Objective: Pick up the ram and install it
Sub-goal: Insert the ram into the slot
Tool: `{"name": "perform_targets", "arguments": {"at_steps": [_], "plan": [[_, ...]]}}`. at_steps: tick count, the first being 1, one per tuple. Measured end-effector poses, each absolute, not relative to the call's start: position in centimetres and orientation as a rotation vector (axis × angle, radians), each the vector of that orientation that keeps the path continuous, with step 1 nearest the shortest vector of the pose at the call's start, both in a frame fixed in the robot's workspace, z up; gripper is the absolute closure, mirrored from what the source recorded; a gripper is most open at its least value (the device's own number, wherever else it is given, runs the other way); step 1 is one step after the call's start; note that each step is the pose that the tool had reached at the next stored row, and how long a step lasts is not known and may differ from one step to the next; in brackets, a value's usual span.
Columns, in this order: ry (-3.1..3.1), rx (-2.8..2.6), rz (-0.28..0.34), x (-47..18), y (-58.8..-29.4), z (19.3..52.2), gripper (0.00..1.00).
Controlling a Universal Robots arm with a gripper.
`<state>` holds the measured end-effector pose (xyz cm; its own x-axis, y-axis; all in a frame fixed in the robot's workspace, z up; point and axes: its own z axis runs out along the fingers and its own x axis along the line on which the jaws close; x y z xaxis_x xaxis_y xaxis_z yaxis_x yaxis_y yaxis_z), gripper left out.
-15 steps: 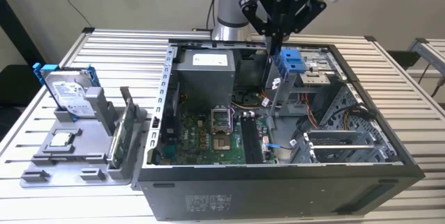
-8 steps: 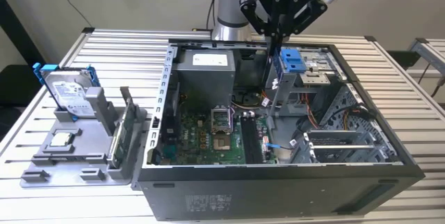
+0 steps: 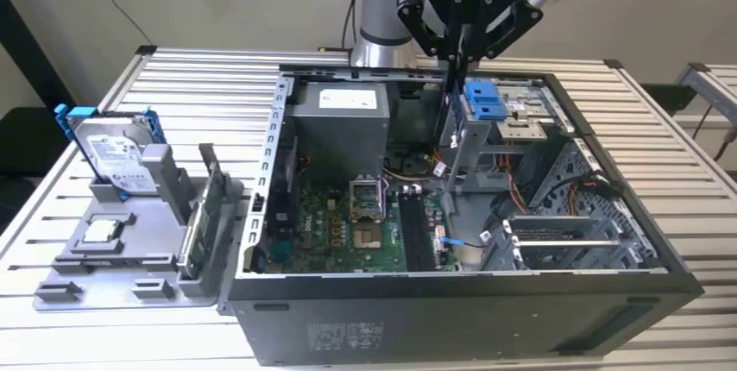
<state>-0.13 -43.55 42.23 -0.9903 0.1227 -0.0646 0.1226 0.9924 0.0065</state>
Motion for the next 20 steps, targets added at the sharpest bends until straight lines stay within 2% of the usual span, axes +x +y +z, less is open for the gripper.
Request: {"name": "perform_targets", "arguments": {"at_steps": [20], "plan": [[3.125,0.139,-0.014,1.2,-43.5,41.8,0.86]]}}
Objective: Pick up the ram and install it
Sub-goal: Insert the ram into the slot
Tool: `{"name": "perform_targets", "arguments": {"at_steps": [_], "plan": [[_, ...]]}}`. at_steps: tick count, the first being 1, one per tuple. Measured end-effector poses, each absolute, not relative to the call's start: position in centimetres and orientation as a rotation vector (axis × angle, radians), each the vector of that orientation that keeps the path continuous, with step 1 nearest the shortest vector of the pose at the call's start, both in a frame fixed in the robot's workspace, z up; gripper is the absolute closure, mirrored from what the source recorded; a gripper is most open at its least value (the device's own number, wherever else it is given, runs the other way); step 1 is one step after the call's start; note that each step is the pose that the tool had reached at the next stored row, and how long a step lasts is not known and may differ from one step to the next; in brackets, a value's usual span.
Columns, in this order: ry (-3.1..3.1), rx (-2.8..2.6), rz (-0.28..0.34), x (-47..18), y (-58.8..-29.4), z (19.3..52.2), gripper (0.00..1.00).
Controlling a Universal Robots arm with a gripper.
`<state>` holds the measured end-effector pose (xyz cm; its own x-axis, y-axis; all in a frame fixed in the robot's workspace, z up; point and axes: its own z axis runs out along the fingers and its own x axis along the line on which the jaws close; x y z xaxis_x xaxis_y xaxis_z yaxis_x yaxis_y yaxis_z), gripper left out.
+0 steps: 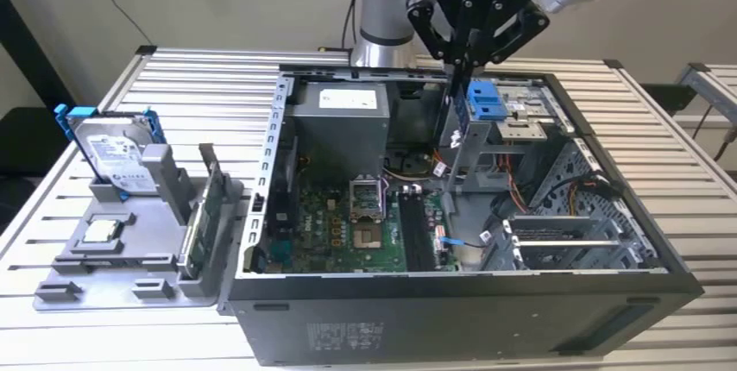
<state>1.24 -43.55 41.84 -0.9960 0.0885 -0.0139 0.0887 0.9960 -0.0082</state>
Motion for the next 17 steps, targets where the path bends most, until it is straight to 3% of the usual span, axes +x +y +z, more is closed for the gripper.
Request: {"name": "perform_targets", "arguments": {"at_steps": [17], "plan": [[3.127,0.093,-0.014,1.5,-43.5,40.0,0.86]]}}
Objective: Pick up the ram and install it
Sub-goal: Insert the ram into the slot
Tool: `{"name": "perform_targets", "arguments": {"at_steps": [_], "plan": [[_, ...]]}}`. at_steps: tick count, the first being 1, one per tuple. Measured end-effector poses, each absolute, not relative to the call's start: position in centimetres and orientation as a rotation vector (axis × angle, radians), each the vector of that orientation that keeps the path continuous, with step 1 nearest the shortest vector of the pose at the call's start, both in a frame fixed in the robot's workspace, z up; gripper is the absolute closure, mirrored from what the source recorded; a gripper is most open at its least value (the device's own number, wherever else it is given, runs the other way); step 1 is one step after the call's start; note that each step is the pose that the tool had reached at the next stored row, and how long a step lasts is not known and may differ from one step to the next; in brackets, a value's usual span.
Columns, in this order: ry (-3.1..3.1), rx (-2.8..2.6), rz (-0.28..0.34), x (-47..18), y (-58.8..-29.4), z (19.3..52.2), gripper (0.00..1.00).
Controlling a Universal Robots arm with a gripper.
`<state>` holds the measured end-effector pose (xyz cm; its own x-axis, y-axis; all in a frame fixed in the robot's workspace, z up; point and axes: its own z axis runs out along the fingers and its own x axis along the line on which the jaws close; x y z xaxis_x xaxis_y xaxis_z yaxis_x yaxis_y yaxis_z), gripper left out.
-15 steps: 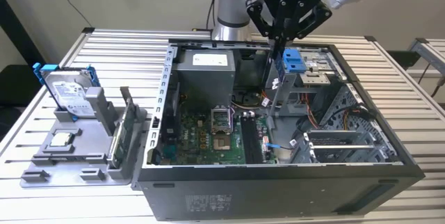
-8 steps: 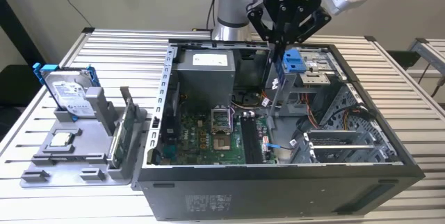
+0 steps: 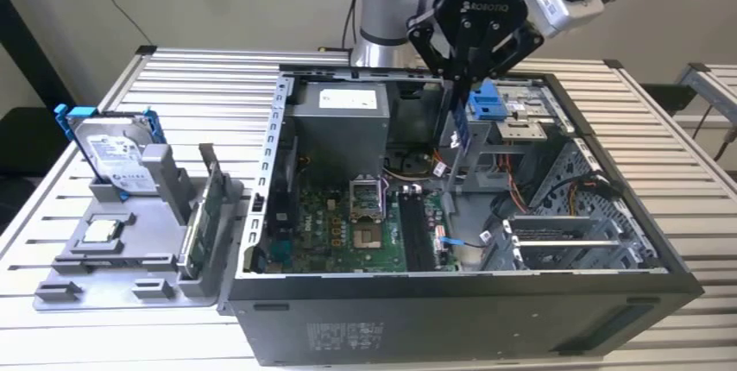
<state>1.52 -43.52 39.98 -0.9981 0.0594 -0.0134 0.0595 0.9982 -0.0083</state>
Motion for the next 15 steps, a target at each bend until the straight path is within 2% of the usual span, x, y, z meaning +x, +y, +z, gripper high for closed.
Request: {"name": "perform_targets", "arguments": {"at_steps": [15], "plan": [[3.125,0.093,-0.014,1.52,-43.52,39.35,0.86]]}}
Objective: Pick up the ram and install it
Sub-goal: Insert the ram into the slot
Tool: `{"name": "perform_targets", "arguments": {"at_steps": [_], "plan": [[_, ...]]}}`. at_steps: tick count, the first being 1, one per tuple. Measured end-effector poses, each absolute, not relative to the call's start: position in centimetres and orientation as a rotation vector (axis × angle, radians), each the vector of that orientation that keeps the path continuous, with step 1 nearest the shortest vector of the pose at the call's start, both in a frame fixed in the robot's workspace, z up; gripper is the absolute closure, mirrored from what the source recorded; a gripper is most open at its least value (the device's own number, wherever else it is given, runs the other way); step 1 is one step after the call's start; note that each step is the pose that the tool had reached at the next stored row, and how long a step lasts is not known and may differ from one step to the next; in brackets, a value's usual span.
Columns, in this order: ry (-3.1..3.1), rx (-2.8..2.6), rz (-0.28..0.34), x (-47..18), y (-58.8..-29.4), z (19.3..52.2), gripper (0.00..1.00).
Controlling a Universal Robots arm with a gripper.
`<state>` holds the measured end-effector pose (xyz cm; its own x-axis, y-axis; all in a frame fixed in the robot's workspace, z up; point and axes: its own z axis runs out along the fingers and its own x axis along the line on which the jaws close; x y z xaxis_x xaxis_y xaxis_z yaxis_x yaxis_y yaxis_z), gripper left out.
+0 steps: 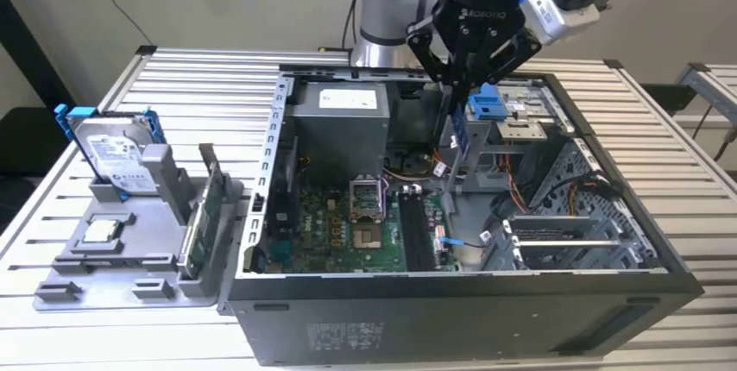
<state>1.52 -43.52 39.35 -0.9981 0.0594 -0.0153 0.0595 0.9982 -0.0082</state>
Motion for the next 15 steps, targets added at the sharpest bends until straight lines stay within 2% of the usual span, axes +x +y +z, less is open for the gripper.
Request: {"name": "perform_targets", "arguments": {"at_steps": [15], "plan": [[3.119,0.093,-0.013,1.5,-43.5,37.8,0.86]]}}
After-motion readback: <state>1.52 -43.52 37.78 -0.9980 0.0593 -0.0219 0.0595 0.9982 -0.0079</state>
